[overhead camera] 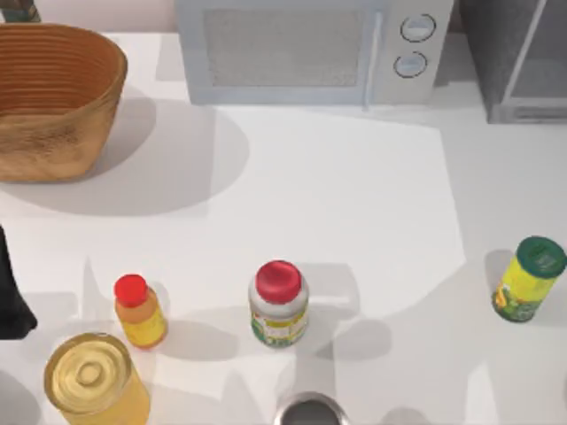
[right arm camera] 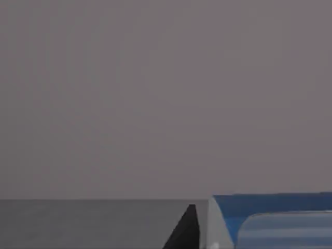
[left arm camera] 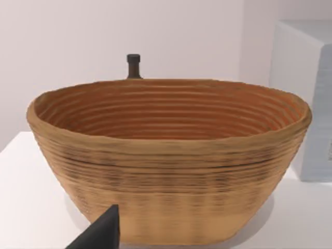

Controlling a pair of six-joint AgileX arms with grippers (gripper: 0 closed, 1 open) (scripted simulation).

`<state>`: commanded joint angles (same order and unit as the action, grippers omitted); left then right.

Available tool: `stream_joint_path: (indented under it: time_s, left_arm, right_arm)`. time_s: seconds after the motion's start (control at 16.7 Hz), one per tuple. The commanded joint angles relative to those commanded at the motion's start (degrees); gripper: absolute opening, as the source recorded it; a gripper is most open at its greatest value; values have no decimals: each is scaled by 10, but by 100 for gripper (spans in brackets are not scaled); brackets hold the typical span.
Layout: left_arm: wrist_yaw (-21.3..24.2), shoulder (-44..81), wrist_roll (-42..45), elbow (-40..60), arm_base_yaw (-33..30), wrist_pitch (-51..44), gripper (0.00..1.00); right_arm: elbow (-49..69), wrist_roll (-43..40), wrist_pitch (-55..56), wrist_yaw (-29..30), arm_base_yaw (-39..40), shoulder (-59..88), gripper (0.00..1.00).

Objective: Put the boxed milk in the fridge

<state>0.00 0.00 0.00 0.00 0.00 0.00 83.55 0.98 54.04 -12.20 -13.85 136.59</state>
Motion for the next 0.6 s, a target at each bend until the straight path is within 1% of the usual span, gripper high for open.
stream_joint_path:
  time_s: [0.24, 0.54, 0.6]
  left_arm:
    - [0, 0, 0, 0, 0, 0, 100]
    - [0, 0, 0, 0, 0, 0, 100]
    - [0, 0, 0, 0, 0, 0, 100]
  right_arm:
    - [78, -1, -62, 9, 12, 29, 0]
    - [85, -2, -70, 10, 14, 30, 0]
    - [85, -2, -70, 10, 14, 30, 8]
